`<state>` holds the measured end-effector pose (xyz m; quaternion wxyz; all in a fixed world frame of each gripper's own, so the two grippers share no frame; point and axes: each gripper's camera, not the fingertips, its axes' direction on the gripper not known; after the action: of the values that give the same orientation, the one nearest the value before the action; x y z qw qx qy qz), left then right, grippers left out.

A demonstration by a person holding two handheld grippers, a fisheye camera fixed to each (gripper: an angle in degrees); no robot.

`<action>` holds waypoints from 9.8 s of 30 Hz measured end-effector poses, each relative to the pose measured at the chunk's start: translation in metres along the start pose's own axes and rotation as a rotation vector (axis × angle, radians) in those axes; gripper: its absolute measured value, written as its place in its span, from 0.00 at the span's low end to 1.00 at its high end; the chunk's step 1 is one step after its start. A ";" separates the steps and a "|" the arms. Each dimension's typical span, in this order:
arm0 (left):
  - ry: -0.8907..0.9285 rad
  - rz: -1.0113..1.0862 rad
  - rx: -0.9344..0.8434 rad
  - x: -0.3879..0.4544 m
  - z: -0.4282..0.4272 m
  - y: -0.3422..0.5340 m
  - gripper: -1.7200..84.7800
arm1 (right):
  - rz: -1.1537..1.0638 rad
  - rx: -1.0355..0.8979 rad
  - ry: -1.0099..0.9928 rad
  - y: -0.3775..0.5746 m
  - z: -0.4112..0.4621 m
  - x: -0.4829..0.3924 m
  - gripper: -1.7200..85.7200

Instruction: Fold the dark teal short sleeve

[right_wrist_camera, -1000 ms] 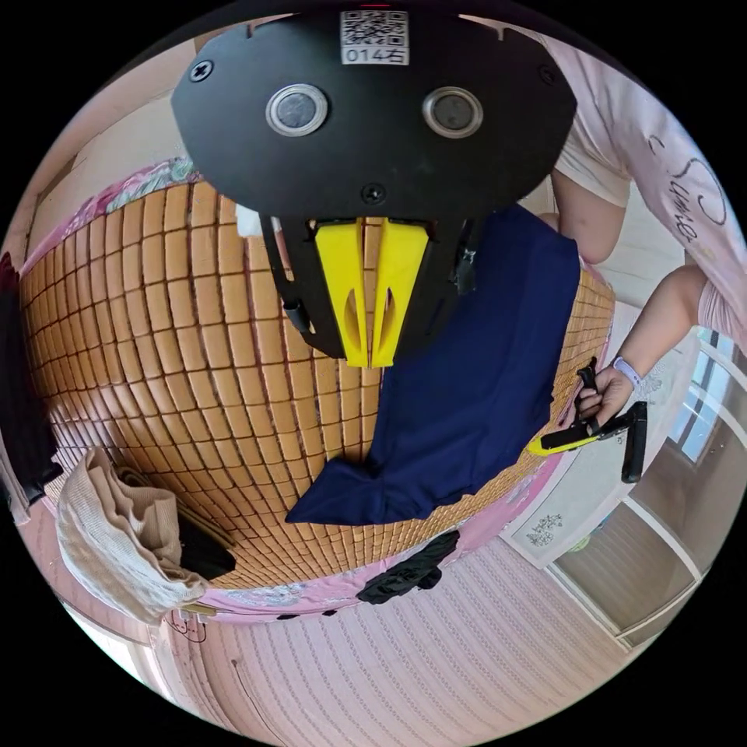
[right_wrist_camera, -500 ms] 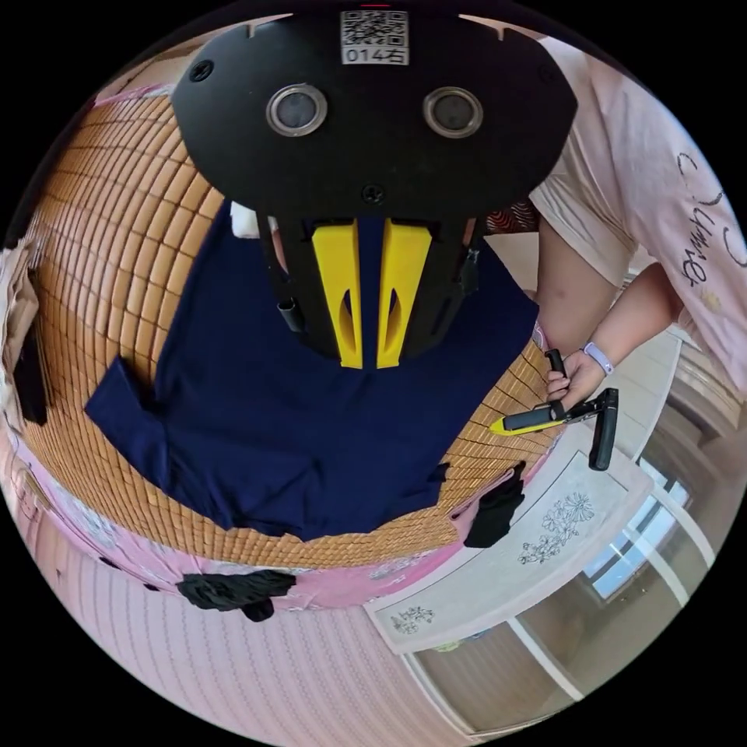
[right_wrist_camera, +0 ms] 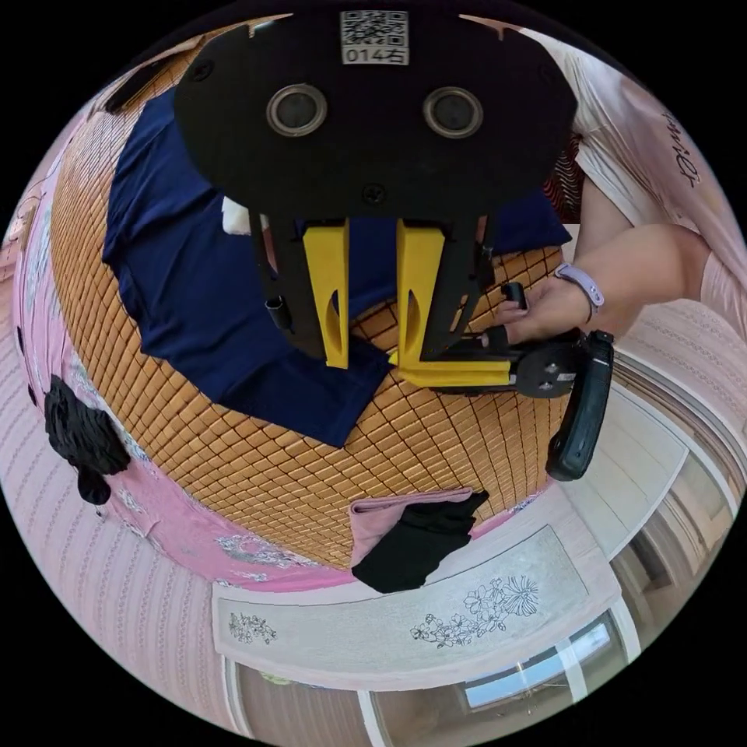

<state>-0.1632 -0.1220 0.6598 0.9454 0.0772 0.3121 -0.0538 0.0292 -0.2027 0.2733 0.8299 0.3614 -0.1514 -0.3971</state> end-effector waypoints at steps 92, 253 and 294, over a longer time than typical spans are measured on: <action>0.144 1.080 -0.436 0.617 0.282 -0.023 0.07 | 1.197 0.469 0.162 0.378 -0.350 0.193 0.04; 0.211 0.930 -0.413 0.133 0.142 0.390 0.01 | 0.258 -0.428 0.108 0.081 -0.030 0.024 0.01; 0.434 1.356 -0.296 0.243 0.231 0.437 0.25 | 0.992 0.305 -0.360 0.486 -0.325 0.054 0.03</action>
<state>0.2310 0.2530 0.7469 0.6880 0.1340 0.3801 0.6035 0.5064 0.1172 0.3964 0.8166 0.2892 -0.4993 0.0127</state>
